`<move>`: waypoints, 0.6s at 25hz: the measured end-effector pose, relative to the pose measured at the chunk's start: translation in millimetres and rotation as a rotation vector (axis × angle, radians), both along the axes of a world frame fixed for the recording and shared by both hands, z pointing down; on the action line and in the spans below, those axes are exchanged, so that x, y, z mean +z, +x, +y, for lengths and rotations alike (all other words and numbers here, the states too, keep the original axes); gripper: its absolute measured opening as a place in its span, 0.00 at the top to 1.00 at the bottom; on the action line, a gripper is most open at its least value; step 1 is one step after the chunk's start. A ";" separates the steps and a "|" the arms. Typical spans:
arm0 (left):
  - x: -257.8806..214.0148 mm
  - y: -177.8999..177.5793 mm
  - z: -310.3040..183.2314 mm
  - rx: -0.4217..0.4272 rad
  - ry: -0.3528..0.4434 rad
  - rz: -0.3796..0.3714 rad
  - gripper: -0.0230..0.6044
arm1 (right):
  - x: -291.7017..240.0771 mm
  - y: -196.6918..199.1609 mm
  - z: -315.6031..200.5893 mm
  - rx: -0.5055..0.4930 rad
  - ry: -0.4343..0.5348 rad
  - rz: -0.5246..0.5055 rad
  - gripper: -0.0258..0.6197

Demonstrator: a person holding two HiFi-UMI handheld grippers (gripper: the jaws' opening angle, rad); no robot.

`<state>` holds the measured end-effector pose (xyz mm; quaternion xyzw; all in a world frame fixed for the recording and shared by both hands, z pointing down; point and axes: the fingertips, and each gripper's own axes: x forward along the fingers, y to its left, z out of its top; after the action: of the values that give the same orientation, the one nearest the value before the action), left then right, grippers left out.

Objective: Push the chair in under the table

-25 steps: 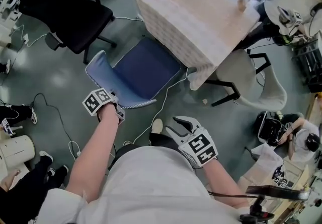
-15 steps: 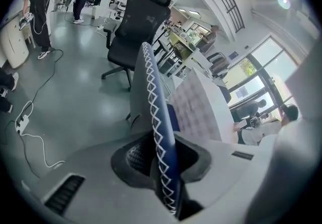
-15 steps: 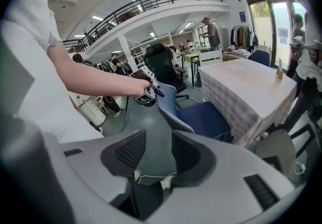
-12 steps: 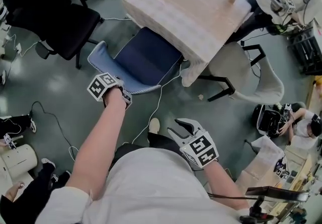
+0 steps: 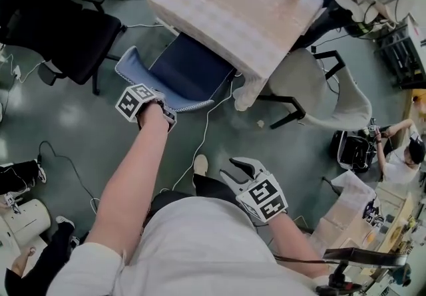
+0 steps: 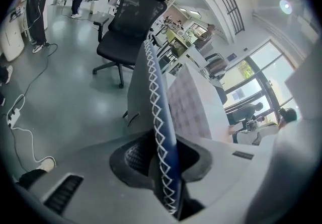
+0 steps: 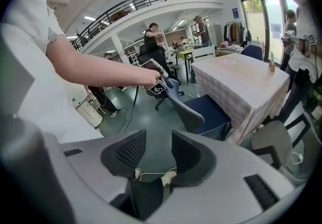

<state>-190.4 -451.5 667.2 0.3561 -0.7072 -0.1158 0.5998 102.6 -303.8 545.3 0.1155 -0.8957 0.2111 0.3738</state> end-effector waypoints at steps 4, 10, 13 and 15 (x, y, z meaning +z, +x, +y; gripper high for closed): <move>-3.2 -0.3 -2.8 0.017 0.033 0.008 0.79 | -0.8 -1.8 6.2 0.016 -0.006 0.010 0.70; -15.9 -16.9 13.7 -0.008 0.019 -0.038 0.71 | -4.7 -17.2 17.1 0.007 0.003 -0.010 0.70; -31.4 -18.9 18.3 -0.013 0.065 -0.067 0.71 | -9.7 -17.3 23.9 0.012 0.016 -0.016 0.70; -46.0 -21.4 25.7 0.002 0.110 -0.090 0.71 | -11.3 -17.3 30.0 0.019 0.026 -0.018 0.70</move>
<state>-211.8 -425.8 621.1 0.3940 -0.7256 -0.1376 0.5471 85.3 -273.8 534.0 0.1267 -0.9006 0.2039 0.3623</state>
